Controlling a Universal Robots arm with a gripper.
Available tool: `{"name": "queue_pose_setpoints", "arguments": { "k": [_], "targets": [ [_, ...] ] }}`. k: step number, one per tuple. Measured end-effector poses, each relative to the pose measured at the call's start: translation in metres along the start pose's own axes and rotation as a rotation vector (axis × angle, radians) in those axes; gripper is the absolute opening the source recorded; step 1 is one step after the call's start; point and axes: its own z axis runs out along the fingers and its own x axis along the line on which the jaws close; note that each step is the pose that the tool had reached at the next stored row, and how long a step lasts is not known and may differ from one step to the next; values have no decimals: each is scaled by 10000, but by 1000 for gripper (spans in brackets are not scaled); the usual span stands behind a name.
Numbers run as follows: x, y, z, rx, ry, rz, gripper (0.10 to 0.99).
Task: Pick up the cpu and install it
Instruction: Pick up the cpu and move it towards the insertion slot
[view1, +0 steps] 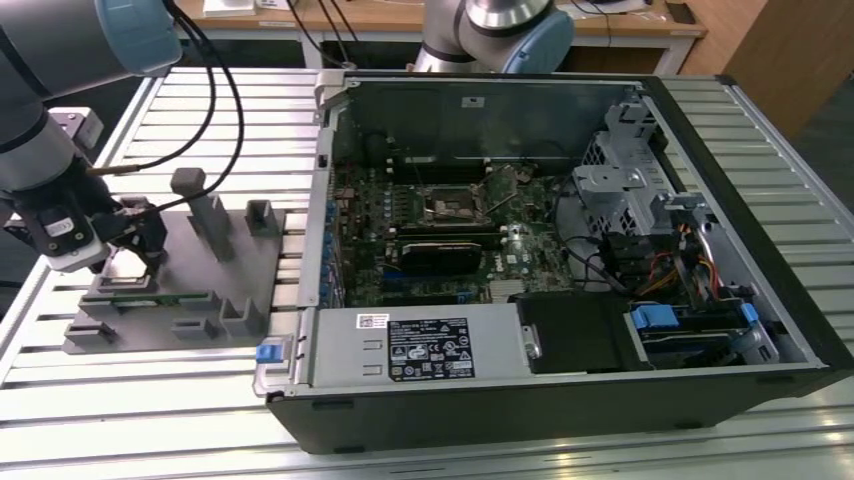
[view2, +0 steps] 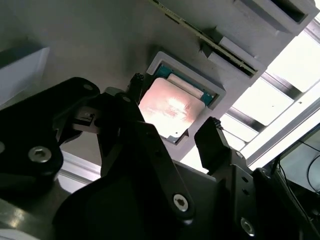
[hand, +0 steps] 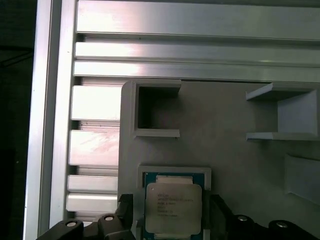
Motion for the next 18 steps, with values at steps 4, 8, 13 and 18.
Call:
{"name": "queue_pose_setpoints", "arguments": {
  "k": [4,8,13,18],
  "targets": [
    [0,2,1,-1,-1,0,682],
    [0,3,1,0,-1,1,600],
    [-1,3,0,0,1,1,541],
    [-3,4,-14,0,-1,0,541]
  ]
}}
